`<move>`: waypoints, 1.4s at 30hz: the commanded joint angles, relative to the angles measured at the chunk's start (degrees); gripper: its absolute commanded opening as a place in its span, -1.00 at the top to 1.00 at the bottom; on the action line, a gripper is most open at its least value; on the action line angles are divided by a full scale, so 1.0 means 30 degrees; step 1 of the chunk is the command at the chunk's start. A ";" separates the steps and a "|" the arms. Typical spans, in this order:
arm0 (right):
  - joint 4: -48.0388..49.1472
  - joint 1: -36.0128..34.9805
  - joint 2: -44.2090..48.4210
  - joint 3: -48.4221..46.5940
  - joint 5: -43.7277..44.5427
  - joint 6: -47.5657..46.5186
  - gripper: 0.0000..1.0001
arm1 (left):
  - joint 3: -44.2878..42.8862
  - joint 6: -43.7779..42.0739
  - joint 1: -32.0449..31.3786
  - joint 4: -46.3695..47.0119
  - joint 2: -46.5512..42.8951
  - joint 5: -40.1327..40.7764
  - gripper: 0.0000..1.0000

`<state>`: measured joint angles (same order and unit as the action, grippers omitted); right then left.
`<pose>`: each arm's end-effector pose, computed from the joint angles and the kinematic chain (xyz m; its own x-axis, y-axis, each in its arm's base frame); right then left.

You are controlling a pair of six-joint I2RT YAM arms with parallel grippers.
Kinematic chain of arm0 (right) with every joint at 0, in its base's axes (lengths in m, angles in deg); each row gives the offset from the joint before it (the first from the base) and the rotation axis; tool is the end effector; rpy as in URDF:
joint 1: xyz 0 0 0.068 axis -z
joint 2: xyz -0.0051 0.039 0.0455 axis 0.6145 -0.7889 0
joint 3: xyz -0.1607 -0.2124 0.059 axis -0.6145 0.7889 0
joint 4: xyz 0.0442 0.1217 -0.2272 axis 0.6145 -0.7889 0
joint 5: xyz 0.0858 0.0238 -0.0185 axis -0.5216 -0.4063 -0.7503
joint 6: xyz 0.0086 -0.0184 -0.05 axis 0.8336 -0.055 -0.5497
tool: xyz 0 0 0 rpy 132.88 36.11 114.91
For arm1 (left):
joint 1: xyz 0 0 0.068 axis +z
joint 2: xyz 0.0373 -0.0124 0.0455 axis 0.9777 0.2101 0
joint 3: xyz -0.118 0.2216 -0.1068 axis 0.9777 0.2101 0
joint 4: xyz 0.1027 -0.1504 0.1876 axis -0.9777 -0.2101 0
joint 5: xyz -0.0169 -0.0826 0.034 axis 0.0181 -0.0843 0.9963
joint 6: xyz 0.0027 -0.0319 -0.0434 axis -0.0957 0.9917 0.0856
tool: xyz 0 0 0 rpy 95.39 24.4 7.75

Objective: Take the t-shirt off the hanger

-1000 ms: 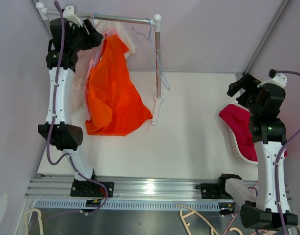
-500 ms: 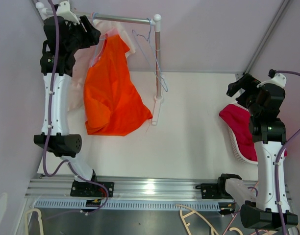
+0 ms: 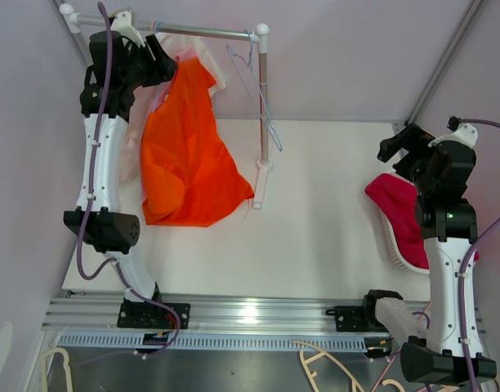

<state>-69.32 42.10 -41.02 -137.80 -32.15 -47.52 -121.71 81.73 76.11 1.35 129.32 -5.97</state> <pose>0.1831 -0.0144 0.4362 -0.1796 0.4160 -0.8915 0.1882 0.9040 0.3839 0.3886 -0.0197 0.5105 -0.2527 -0.2558 -0.9331 0.1817 0.9347 -0.3054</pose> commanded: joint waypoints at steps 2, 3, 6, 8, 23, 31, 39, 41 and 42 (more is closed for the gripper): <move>0.0356 -0.0135 0.0194 -0.0022 -0.0213 -0.0050 -0.99 | -0.0720 0.0434 -0.0087 -0.0056 0.0913 -0.0589 -0.19; 0.0385 -0.0164 0.0165 -0.0051 -0.0242 -0.0021 -0.99 | -0.0836 0.0434 -0.0087 -0.0114 0.1060 -0.0648 -0.16; 0.0385 -0.0135 0.0136 0.0007 -0.0214 -0.0079 -0.99 | -0.0838 0.0522 -0.0087 -0.0056 0.1383 -0.0970 0.13; 0.0385 -0.0165 0.0136 0.0007 -0.0184 -0.0108 -0.99 | -0.1013 0.0522 -0.0117 0.0002 0.1384 -0.1030 0.67; 0.0385 -0.0165 0.0311 0.0182 -0.0330 -0.0108 -0.99 | -0.2271 -0.0298 -0.1844 0.2756 -0.0725 -0.1761 0.99; 0.0530 -0.0194 0.0428 0.0271 -0.2428 -0.0458 -0.99 | -0.1805 0.0257 -0.2577 0.2056 -0.0988 -0.1967 0.99; 0.4651 -1.0098 0.1217 0.1147 -0.3645 -0.3562 -0.99 | 0.2058 0.1399 -0.5708 0.0384 -0.4441 0.5257 0.99; 0.5916 -1.2865 0.1395 0.2230 -0.3116 -0.4705 -0.99 | 0.3666 0.1751 -0.7138 0.0558 -0.5379 0.8006 0.99; 0.7054 -1.5548 0.1250 0.2553 -0.3317 -0.5143 -0.99 | 0.3964 0.1985 -0.7554 0.0472 -0.6254 0.9009 0.99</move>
<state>-58.30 6.67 -38.49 -132.05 -41.96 -56.48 -111.79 84.73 57.64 1.65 118.63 7.74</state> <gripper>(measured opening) 0.993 0.017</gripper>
